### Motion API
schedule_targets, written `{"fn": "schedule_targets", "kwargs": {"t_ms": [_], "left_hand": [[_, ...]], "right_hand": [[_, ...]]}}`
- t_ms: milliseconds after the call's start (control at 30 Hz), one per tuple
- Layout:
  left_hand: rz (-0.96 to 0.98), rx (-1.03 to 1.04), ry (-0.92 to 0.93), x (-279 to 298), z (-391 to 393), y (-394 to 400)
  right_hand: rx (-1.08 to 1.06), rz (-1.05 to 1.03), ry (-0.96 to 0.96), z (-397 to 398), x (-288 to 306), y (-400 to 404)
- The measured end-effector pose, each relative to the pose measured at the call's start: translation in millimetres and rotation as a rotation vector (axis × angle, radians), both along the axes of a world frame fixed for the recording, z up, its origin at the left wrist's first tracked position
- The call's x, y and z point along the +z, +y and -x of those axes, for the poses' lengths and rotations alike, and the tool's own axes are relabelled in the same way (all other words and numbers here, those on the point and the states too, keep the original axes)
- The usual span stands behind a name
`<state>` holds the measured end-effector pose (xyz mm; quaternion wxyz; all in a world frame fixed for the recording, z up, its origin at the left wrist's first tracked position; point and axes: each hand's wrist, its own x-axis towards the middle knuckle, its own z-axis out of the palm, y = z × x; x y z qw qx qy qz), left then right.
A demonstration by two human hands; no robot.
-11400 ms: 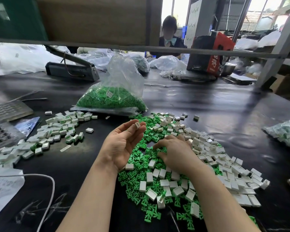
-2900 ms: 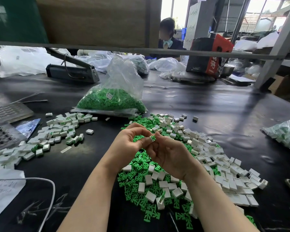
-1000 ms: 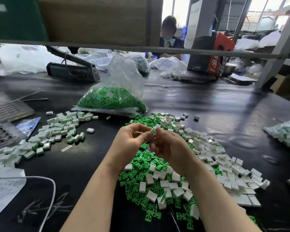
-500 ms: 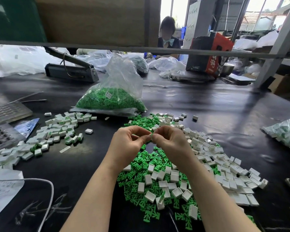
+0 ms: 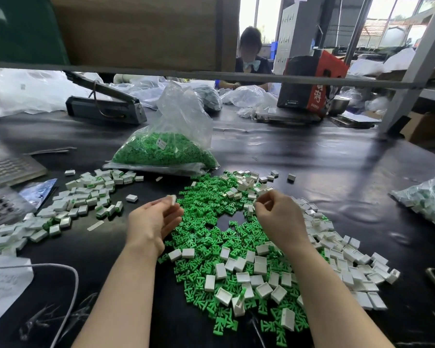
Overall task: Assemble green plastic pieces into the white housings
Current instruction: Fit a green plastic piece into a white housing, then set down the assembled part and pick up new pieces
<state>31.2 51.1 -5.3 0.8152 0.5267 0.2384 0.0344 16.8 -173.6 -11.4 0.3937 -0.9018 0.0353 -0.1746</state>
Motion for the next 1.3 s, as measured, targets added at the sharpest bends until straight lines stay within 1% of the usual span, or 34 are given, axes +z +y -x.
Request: {"fn": "schedule_targets", "kwargs": {"t_ms": [67,133,200,267,333,433,533,600,667,733,800,867,933,967,1067,1133,1200,1300], "left_hand": [[0.143,0.052,0.048,-2.6,-4.7,10.1],[0.208,0.069,0.06,-5.6,-8.6,15.7],[0.263,0.076,0.042,-6.7,-10.9,17.6],[0.341,0.1,0.015,-5.8,-11.3,19.1],[0.418,0.158,-0.032,-4.0,-11.0,23.6],[0.509,0.224,-0.121,-0.5,-11.5,32.2],[0.571,0.22,-0.167,1.7,-10.7,34.1],[0.553,0.195,-0.174,2.3,-9.2,31.7],[0.499,0.165,-0.17,3.5,-7.8,27.5],[0.425,0.12,-0.146,4.9,-6.6,21.3],[0.323,0.066,-0.12,5.8,-5.2,13.2],[0.179,0.008,-0.12,5.6,-3.5,4.5],[0.05,-0.073,-0.142,5.2,-1.2,-5.2],[-0.004,-0.128,-0.157,5.5,0.4,-10.4],[-0.157,-0.324,-0.199,5.8,6.2,-27.8],[-0.211,-0.438,-0.22,5.6,10.3,-39.0],[-0.187,-0.503,-0.238,6.0,13.7,-46.6],[-0.19,-0.534,-0.286,7.9,17.3,-49.5]], "right_hand": [[-0.108,0.094,0.056,-0.6,-0.6,-10.7],[-0.184,0.201,0.106,-0.3,-1.7,-15.9],[-0.232,0.319,0.116,-0.1,-3.3,-17.4],[-0.23,0.433,0.119,-0.2,-5.1,-16.8],[-0.151,0.46,0.151,-0.4,-7.2,-15.7],[0.046,0.402,0.241,-0.3,-10.0,-9.9],[0.16,0.485,0.322,-1.1,-13.2,-2.4],[0.167,0.499,0.307,-3.2,-15.1,-0.4],[0.136,0.479,0.224,-4.5,-16.3,-1.0],[0.075,0.5,0.135,-5.3,-17.4,-2.9],[0.013,0.541,0.08,-5.0,-17.6,-3.7],[-0.022,0.557,0.052,-3.9,-17.1,-3.2],[-0.019,0.487,-0.012,-2.7,-14.5,-2.1],[0.004,0.406,-0.056,-2.0,-11.9,-0.9],[0.167,0.024,-0.15,0.6,0.0,8.5],[0.272,-0.195,-0.175,3.6,7.6,15.5],[0.346,-0.308,-0.168,6.4,9.9,19.4],[0.408,-0.355,-0.158,8.8,8.2,23.0]]}}
